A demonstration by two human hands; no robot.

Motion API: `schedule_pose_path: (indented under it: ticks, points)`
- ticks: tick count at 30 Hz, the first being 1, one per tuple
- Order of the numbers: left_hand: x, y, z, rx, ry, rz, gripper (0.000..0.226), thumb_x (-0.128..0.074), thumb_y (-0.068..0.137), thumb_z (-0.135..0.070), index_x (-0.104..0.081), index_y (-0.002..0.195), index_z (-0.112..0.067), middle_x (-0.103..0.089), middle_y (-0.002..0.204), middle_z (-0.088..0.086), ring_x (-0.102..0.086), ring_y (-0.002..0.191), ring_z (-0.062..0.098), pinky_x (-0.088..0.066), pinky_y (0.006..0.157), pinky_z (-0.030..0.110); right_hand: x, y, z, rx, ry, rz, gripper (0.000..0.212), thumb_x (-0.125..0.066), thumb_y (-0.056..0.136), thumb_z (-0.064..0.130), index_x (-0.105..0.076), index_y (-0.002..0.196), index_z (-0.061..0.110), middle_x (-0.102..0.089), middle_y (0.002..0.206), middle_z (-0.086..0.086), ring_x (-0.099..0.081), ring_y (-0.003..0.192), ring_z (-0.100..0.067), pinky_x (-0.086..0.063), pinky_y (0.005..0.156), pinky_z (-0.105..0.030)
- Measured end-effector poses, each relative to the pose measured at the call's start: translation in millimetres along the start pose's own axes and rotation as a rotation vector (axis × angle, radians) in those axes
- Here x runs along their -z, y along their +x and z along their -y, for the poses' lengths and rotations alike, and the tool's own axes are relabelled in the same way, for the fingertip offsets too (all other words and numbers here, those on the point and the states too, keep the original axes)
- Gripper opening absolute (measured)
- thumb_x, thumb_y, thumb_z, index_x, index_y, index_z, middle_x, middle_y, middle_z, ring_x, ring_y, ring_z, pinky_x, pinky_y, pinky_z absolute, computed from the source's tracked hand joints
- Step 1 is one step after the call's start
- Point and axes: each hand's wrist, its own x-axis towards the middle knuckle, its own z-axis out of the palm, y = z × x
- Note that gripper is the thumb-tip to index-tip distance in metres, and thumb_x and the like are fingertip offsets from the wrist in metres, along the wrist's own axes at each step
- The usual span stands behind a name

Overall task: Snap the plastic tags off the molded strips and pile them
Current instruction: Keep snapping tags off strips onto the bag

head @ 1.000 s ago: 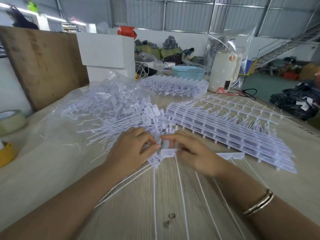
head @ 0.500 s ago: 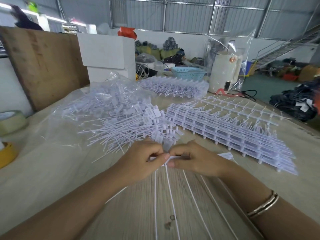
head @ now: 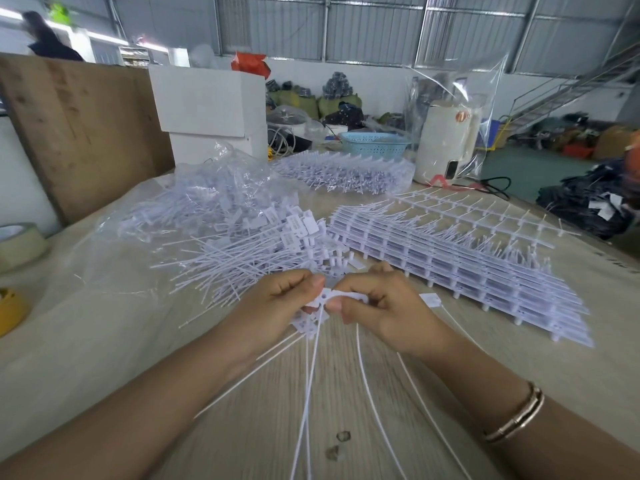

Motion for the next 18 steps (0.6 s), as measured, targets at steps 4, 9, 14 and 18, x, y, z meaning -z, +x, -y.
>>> schedule_pose_path:
  ticks: [4, 9, 14, 18]
  points:
    - [-2.5, 0.3, 3.2, 0.022, -0.043, -0.014, 0.038, -0.058, 0.08, -0.05, -0.071, 0.082, -0.015, -0.068, 0.09, 0.02, -0.064, 0.087, 0.034, -0.049, 0.085, 0.044, -1.2, -2.1, 1.3, 0.018, -0.041, -0.035, 0.017, -0.06, 0.085, 0.027, -0.065, 0.07, 0.022, -0.052, 0.052, 0.019, -0.045, 0.05, 0.001, -0.026, 0.077, -0.028]
    - [3.4, 4.4, 2.2, 0.091, -0.246, -0.077, 0.056, -0.056, 0.08, -0.041, -0.057, 0.088, 0.014, -0.055, 0.085, 0.021, -0.049, 0.084, 0.028, -0.038, 0.09, 0.042, 2.2, -2.3, -1.2, 0.02, -0.05, -0.153, 0.021, -0.061, 0.084, 0.027, -0.072, 0.077, 0.01, -0.056, 0.054, 0.011, -0.045, 0.049, -0.015, -0.028, 0.073, -0.03]
    - [15.1, 2.6, -0.2, -0.249, 0.494, -0.135, 0.041, -0.054, 0.084, -0.044, -0.058, 0.062, -0.01, -0.054, 0.059, 0.006, -0.05, 0.057, 0.011, -0.034, 0.059, 0.016, 11.4, -0.6, -4.1, 0.023, -0.134, -0.035, 0.018, -0.064, 0.087, 0.022, -0.07, 0.086, 0.005, -0.065, 0.071, -0.004, -0.047, 0.054, 0.001, -0.028, 0.064, -0.009]
    - [24.2, 10.4, 10.8, -0.377, 0.91, -0.083, 0.04, -0.046, 0.088, -0.043, -0.049, 0.058, -0.016, -0.043, 0.054, -0.005, -0.045, 0.059, 0.016, -0.031, 0.06, 0.03, 9.8, -0.9, -4.2, 0.029, -0.196, 0.016, 0.028, -0.067, 0.085, 0.026, -0.068, 0.108, 0.01, -0.061, 0.09, 0.008, -0.053, 0.073, 0.008, -0.035, 0.072, -0.01]
